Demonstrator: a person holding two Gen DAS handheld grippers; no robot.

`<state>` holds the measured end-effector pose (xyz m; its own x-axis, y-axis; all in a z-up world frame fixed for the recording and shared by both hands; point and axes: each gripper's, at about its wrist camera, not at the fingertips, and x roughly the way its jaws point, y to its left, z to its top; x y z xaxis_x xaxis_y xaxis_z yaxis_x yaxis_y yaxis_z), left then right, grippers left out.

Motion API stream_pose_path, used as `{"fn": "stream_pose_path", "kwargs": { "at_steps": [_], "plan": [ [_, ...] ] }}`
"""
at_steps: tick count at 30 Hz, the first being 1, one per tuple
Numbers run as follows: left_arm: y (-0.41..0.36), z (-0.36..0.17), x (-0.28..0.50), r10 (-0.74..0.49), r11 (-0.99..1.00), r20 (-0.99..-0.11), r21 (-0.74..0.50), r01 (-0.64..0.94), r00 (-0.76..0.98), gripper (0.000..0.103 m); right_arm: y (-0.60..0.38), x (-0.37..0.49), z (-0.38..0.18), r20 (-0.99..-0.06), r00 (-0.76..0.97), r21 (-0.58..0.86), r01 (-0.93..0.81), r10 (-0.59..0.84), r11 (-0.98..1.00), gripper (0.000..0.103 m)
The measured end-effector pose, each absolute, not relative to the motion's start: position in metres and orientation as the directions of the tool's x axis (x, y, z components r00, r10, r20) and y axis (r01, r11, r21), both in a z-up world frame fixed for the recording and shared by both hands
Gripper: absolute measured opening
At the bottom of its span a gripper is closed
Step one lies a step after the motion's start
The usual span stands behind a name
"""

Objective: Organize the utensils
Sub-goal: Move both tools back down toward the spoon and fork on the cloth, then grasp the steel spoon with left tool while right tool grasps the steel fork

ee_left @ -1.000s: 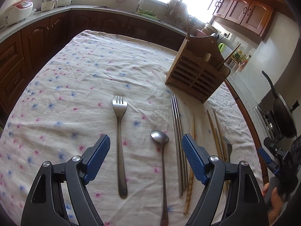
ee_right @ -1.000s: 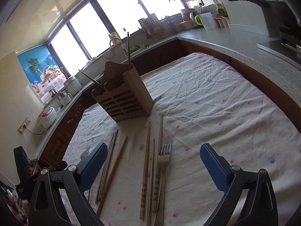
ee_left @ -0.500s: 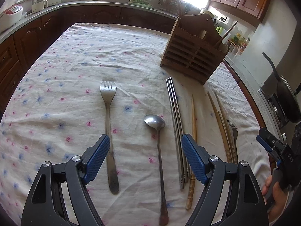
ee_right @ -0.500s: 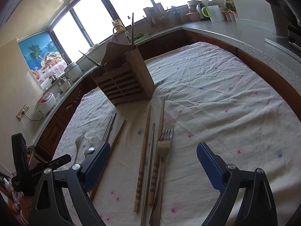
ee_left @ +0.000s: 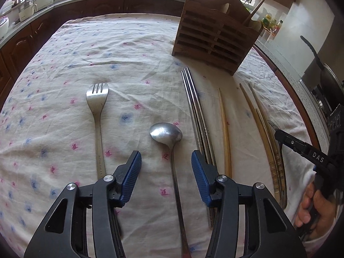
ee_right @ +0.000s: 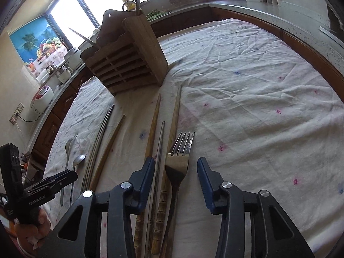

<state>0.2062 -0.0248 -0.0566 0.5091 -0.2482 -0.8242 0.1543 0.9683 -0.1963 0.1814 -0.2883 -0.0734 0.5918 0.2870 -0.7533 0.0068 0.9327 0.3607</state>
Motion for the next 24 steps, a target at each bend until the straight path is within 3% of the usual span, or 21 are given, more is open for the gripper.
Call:
{"fn": "stream_pose_path", "kwargs": {
  "at_steps": [2, 6, 21, 22, 23, 24],
  "plan": [
    [-0.027, -0.057, 0.209, -0.249, 0.968, -0.821, -0.193, 0.16, 0.514, 0.04, -0.29, 0.184, -0.074, -0.752, 0.588, 0.372, 0.008, 0.297, 0.928, 0.023],
    [-0.03, -0.059, 0.217, -0.265, 0.963, -0.825, -0.196, 0.187, 0.499, 0.005, -0.291, 0.182, -0.072, -0.743, 0.592, 0.389, -0.002, 0.314, 0.921, 0.022],
    [-0.014, -0.015, 0.197, -0.353, 0.935, -0.745, -0.29, 0.202, 0.566, 0.004, -0.292, 0.16, -0.027, -0.642, 0.665, 0.472, -0.049, 0.381, 0.88, 0.02],
    [-0.013, -0.01, 0.195, -0.358, 0.934, -0.736, -0.294, 0.204, 0.575, 0.004, -0.291, 0.159, -0.024, -0.633, 0.671, 0.478, -0.055, 0.387, 0.877, 0.018],
    [-0.012, -0.005, 0.194, -0.364, 0.931, -0.727, -0.3, 0.207, 0.583, 0.003, -0.29, 0.158, -0.021, -0.627, 0.673, 0.484, -0.059, 0.393, 0.873, 0.004],
    [-0.011, 0.0, 0.192, -0.372, 0.928, -0.716, -0.308, 0.211, 0.591, 0.003, -0.29, 0.157, -0.018, -0.62, 0.678, 0.488, -0.06, 0.395, 0.871, 0.003]
  ]
}}
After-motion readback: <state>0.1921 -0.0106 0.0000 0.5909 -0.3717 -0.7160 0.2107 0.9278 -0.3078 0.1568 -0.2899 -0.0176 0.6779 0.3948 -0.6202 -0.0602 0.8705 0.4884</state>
